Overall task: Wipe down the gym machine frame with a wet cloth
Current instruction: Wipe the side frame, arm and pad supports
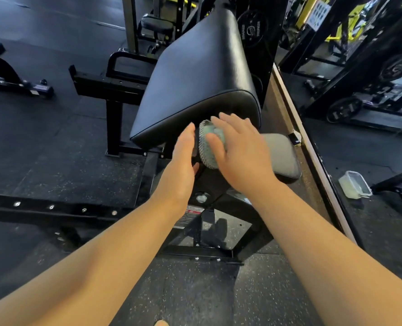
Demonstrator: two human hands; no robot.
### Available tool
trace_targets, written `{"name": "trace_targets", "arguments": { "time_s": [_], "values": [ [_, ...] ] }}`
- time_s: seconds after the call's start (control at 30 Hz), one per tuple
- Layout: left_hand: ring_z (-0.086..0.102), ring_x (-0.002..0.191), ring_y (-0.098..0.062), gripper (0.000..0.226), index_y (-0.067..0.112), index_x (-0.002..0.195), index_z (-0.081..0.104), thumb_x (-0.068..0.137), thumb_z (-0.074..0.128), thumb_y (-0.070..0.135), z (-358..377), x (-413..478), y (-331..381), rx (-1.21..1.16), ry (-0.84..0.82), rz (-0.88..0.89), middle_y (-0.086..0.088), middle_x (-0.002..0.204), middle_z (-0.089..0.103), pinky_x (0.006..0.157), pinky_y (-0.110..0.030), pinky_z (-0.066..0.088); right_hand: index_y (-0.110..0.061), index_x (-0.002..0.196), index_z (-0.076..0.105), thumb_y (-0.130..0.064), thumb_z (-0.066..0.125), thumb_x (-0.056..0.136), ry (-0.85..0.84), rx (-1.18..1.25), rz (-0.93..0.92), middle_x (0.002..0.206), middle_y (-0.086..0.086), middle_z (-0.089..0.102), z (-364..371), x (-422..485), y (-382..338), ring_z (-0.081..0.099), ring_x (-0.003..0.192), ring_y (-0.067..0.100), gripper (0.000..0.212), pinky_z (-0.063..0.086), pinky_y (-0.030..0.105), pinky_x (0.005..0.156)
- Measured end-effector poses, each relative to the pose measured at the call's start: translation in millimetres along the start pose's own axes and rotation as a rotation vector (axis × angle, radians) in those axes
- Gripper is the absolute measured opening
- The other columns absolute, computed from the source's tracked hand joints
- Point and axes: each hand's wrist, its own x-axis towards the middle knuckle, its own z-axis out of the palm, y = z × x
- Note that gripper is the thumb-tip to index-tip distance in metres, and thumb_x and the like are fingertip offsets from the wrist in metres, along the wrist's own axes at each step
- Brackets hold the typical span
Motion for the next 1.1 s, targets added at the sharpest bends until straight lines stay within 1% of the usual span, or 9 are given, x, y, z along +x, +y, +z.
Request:
{"name": "trace_targets", "arguments": {
  "time_s": [0.1, 0.27, 0.37, 0.47, 0.53, 0.67, 0.8, 0.93, 1.1],
  "values": [
    [0.021, 0.130, 0.009, 0.049, 0.041, 0.147, 0.017, 0.099, 0.024, 0.049, -4, -7, -10, 0.022, 0.052, 0.075, 0.019, 0.154, 0.019, 0.095, -0.007, 0.023, -0.012, 0.141, 0.043, -0.032, 0.047, 0.098, -0.008, -0.153, -0.101, 0.148, 0.014, 0.039, 5, -1, -13, 0.032, 0.139, 0.030, 0.049, 0.021, 0.039, 0.115],
    [0.028, 0.134, 0.006, 0.054, 0.039, 0.147, 0.024, 0.094, 0.025, 0.053, -7, -10, -14, -0.111, 0.088, 0.191, 0.023, 0.149, 0.028, 0.107, -0.020, 0.029, -0.018, 0.151, 0.017, -0.041, 0.040, 0.097, -0.171, -0.294, -0.204, 0.158, 0.007, 0.017, 3, 2, -39, 0.008, 0.147, 0.023, 0.064, 0.005, 0.046, 0.118],
    [0.039, 0.134, -0.008, 0.064, 0.032, 0.147, 0.029, 0.089, 0.030, 0.060, -3, -3, -9, -0.203, 0.023, 0.157, 0.007, 0.148, 0.039, 0.113, -0.041, 0.031, -0.018, 0.151, 0.014, -0.021, 0.042, 0.096, -0.267, 0.402, 0.038, 0.158, 0.000, 0.013, -20, 11, -44, 0.011, 0.144, 0.013, 0.062, 0.003, 0.043, 0.118],
    [0.033, 0.136, -0.008, 0.058, 0.035, 0.149, 0.019, 0.096, 0.028, 0.056, 23, 0, -5, 0.008, -0.081, 0.074, 0.006, 0.152, 0.031, 0.112, -0.028, 0.027, -0.024, 0.148, 0.026, -0.008, 0.039, 0.095, -0.325, 0.951, 0.278, 0.155, -0.007, 0.026, -45, 14, -27, 0.027, 0.135, 0.000, 0.057, 0.024, 0.021, 0.106],
    [0.036, 0.130, -0.008, 0.052, 0.037, 0.149, 0.014, 0.100, 0.032, 0.041, 36, 9, -4, 0.062, 0.012, 0.095, 0.005, 0.149, 0.030, 0.092, -0.009, 0.038, -0.024, 0.143, 0.038, -0.011, 0.038, 0.099, -0.234, 0.791, 0.242, 0.147, -0.010, 0.039, -47, 8, -14, 0.033, 0.132, -0.002, 0.047, 0.027, 0.016, 0.105],
    [0.048, 0.112, -0.006, 0.042, 0.029, 0.144, 0.029, 0.103, 0.025, 0.035, 31, 25, -14, 0.230, 0.147, 0.099, 0.008, 0.124, 0.047, 0.080, -0.007, 0.038, -0.021, 0.143, 0.039, -0.028, 0.041, 0.101, -0.126, 0.386, 0.199, 0.149, -0.005, 0.037, -20, -16, 6, 0.025, 0.139, 0.007, 0.043, 0.017, 0.026, 0.116],
    [0.054, 0.116, -0.022, 0.037, 0.019, 0.137, 0.041, 0.103, 0.029, 0.030, -1, 25, -65, 0.185, 0.185, -0.093, -0.008, 0.130, 0.054, 0.095, -0.035, 0.045, -0.016, 0.148, 0.027, -0.039, 0.038, 0.097, 0.028, 0.258, 0.157, 0.158, -0.001, 0.015, 12, -54, 5, -0.002, 0.146, 0.014, 0.057, 0.003, 0.033, 0.118],
    [0.060, 0.094, -0.021, 0.033, 0.019, 0.131, 0.049, 0.102, 0.035, 0.027, -22, 26, -74, -0.129, 0.201, -0.414, -0.011, 0.126, 0.057, 0.078, -0.031, 0.048, -0.007, 0.147, 0.025, -0.039, 0.040, 0.092, 0.160, 0.065, 0.126, 0.157, 0.014, 0.017, 30, -62, -1, 0.002, 0.146, 0.030, 0.066, 0.011, 0.055, 0.117],
    [0.057, 0.112, -0.017, 0.050, 0.027, 0.132, 0.049, 0.093, 0.040, 0.057, -8, 33, -59, -0.224, 0.000, -0.248, -0.005, 0.128, 0.056, 0.099, -0.038, 0.044, -0.005, 0.144, 0.026, -0.018, 0.049, 0.088, 0.159, 0.064, -0.129, 0.155, 0.017, 0.015, 57, -86, -16, 0.002, 0.146, 0.034, 0.062, 0.004, 0.045, 0.120]
  ]
}}
